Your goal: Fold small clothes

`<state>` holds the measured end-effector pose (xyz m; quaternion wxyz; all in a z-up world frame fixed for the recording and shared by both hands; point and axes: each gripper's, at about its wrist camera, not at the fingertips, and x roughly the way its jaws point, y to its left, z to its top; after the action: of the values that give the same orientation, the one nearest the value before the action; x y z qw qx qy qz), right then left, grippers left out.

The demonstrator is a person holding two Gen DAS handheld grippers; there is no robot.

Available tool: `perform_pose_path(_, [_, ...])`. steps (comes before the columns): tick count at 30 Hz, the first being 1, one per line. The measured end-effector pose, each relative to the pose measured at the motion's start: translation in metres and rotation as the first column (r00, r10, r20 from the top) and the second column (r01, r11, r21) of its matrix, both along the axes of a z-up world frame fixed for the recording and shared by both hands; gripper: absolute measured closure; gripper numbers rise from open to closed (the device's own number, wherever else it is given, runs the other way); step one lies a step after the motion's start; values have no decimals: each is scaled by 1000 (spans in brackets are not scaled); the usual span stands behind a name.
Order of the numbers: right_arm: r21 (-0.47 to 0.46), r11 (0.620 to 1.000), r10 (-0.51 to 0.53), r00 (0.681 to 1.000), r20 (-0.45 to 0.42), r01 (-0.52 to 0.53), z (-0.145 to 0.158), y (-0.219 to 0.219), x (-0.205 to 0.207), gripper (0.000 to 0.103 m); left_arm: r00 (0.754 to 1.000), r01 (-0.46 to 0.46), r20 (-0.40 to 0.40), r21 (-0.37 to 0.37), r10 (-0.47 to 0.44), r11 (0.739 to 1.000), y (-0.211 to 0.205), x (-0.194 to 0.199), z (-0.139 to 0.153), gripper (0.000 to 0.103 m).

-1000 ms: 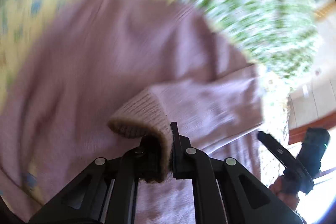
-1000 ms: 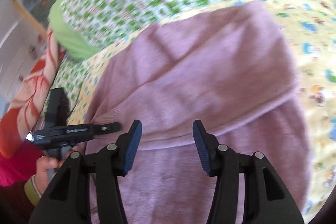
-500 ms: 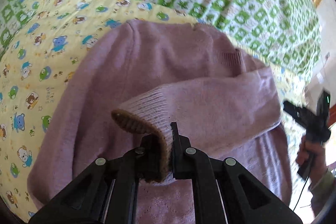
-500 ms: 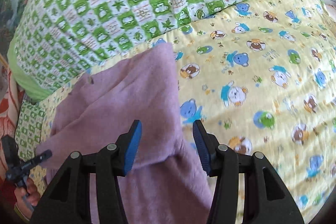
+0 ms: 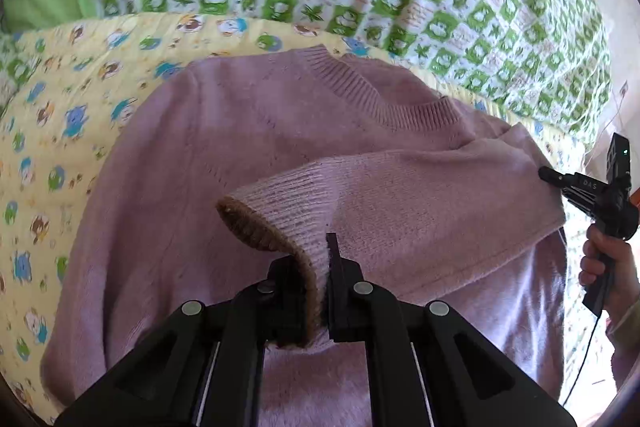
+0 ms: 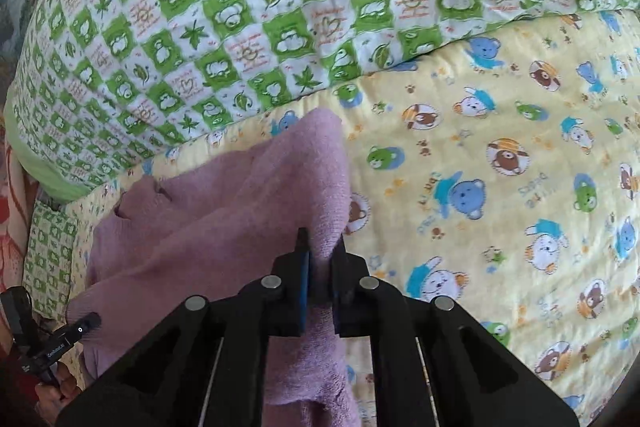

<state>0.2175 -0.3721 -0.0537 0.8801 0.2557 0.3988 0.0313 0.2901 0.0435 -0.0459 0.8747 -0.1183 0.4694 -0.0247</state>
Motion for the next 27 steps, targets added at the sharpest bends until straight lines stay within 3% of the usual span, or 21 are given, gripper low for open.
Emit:
perform_pose_path(6, [11, 1000, -1, 999, -54, 2, -31, -2, 2, 90, 997, -12, -77, 43, 15, 999, 15, 2, -38, 97])
perform_pose_path(12, [-161, 987, 20, 999, -42, -26, -33, 23, 4, 84, 997, -15, -81, 19, 17, 1000, 18, -1, -34, 90])
perform_pose_path(16, [-151, 988, 5, 1000, -27, -9, -17, 25, -5, 76, 998, -16, -53, 4, 16, 1000, 25, -26, -10, 77])
perform_pose_path(19, [-139, 990, 19, 999, 28, -15, -1, 34, -27, 64, 998, 12, -56, -5, -13, 1000, 33, -56, 6, 51])
perform_pose_path(20, [-129, 991, 30, 999, 41, -25, 4, 38, -34, 61, 998, 8, -55, 0, -8, 1000, 37, -69, 11, 47])
perform_pose_path(21, [-116, 992, 46, 998, 52, -40, 8, 44, -43, 59, 998, -11, -56, 5, 11, 1000, 44, -86, 15, 46])
perform_pose_path(23, [-80, 993, 87, 994, 66, -82, 14, 62, -64, 57, 996, -51, -79, 4, 51, 999, 56, -111, 17, 33])
perform_pose_path(27, [-13, 981, 194, 979, 57, -194, 10, 104, -99, 52, 976, -169, -141, 3, 168, 986, 84, -168, 15, 29])
